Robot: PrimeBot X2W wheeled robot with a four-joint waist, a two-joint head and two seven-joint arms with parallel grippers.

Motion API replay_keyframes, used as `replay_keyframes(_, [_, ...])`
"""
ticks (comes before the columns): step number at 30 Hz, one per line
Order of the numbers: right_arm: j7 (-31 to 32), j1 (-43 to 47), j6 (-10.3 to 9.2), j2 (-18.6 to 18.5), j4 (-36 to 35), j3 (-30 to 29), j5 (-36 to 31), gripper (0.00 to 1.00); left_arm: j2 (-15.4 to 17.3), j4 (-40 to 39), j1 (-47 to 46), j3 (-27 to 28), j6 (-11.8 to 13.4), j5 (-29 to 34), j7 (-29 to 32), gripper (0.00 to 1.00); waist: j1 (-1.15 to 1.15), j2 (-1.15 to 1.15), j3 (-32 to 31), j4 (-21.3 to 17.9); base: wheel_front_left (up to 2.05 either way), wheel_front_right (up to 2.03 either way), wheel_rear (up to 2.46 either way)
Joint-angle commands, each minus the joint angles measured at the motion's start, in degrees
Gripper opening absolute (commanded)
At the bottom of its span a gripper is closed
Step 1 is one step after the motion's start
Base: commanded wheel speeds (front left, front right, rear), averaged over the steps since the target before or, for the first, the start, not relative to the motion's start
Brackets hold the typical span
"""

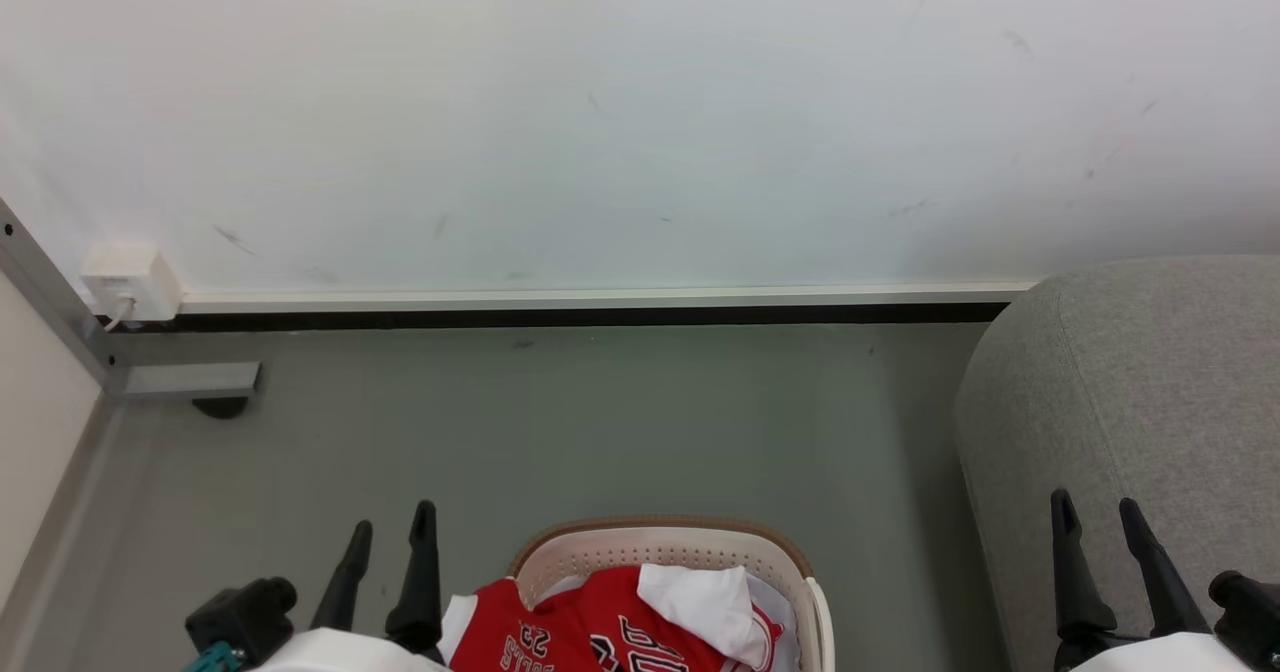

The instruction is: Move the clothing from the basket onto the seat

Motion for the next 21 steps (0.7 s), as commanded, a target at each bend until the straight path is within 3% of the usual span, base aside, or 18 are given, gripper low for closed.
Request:
replay_keyframes(1, [-0.55,-0.01,-0.07,-0.15,-0.21,0.0,-2.12,1.0,0.65,-0.81,0.08,-0.23,0.28,2.15,-0.57,1.0,0.0,0.0,0.0,0.04,0.0,0.0,0.0])
replay_keyframes(21, [-3.23,0.67,-0.08,-0.08,1.24,0.43,-11.9,1.0,1.42,-1.67,0.99,-2.12,1.97,13.44,-3.14,1.0,0.0,0.0,0.26,0.2,0.0,0.0,0.0])
